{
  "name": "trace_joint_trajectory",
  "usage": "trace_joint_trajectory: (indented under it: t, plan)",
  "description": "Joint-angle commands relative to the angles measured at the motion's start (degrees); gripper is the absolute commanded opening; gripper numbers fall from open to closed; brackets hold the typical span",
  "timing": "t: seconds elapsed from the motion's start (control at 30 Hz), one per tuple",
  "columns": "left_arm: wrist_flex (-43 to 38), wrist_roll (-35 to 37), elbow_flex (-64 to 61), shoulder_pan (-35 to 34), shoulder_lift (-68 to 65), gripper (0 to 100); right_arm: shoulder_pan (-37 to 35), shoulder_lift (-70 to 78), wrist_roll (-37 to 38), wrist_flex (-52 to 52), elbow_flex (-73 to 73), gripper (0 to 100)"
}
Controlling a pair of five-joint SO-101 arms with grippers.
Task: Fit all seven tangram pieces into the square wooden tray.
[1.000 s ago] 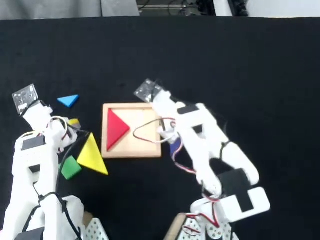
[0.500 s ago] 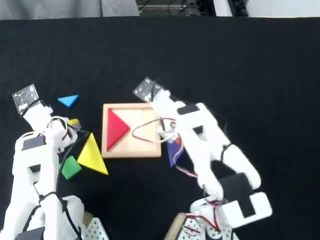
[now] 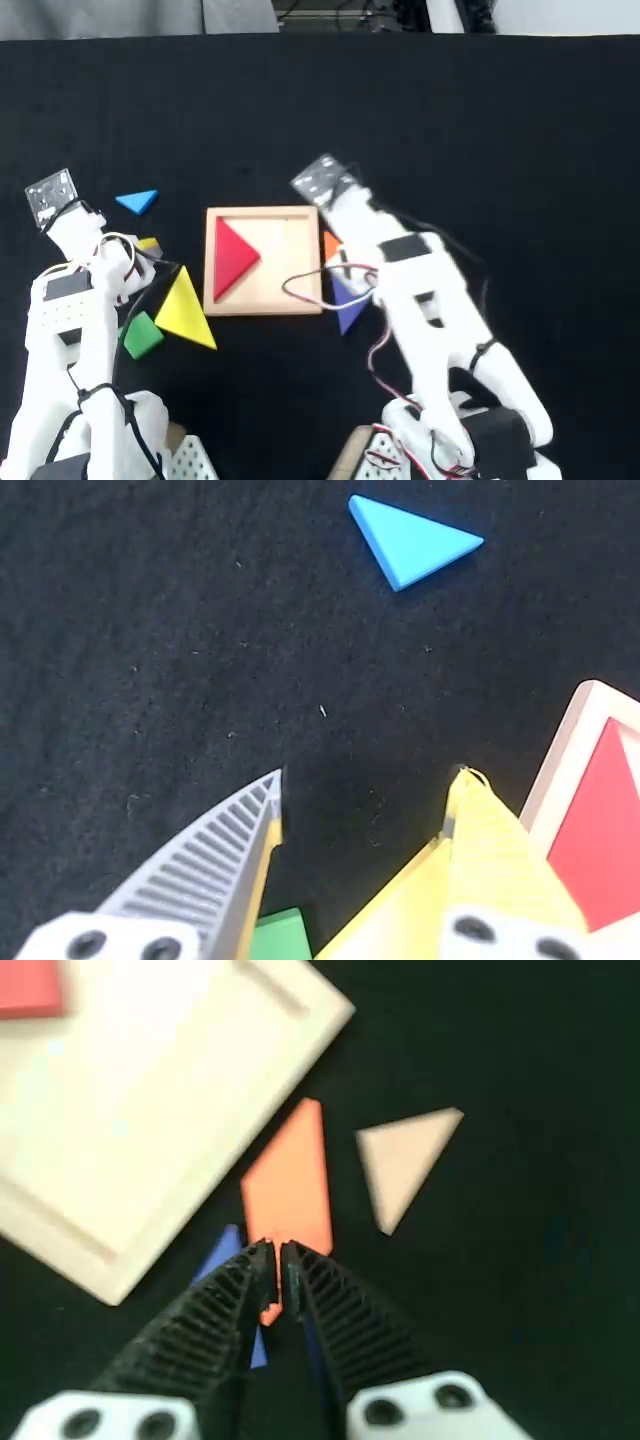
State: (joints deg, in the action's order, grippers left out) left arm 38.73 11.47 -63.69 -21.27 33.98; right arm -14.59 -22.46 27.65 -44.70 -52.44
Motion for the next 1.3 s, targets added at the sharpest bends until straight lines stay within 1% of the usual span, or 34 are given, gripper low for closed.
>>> trace_joint_trajectory:
  t: [0.0,0.07,0.1,0.23,0.33,0.43,0.7,0.93,1.2,1.27]
  plan:
    - [-1.1,0.1,0.3,0.4,1.1,26,-2.4,2.2,0.6,-0.4,2.6,10.0]
    - [-1.1,0.1,0.3,0.4,1.1,26,-2.5,6.5,1.1,-0.4,4.2,15.9]
    - [-1.1,0.1,0.3,0.4,1.1,26,-2.6,8.7,1.7,-0.4,5.1,15.7]
    - [-1.1,0.1,0.3,0.4,1.1,26,-2.5,15.2,2.9,-0.4,9.9,9.3]
    - [-1.1,0.1,0.4,0.4,1.1,26,-2.5,18.0,2.9,-0.4,11.7,10.1]
    - [-1.1,0.1,0.5,0.4,1.1,26,-2.5,17.6,2.8,-0.4,11.8,13.0]
    - [-1.1,0.1,0.6,0.4,1.1,26,-3.9,11.8,3.2,-0.4,8.7,13.5]
    - [-1.1,0.1,0.6,0.4,1.1,26,-5.4,15.3,3.2,0.0,9.5,13.5]
    - [-1.1,0.0,0.4,0.3,1.1,26,-4.8,20.2,3.1,-2.6,13.9,13.5]
    - [-1.1,0.0,0.4,0.3,1.1,26,-3.3,20.2,3.2,-2.5,13.8,13.5]
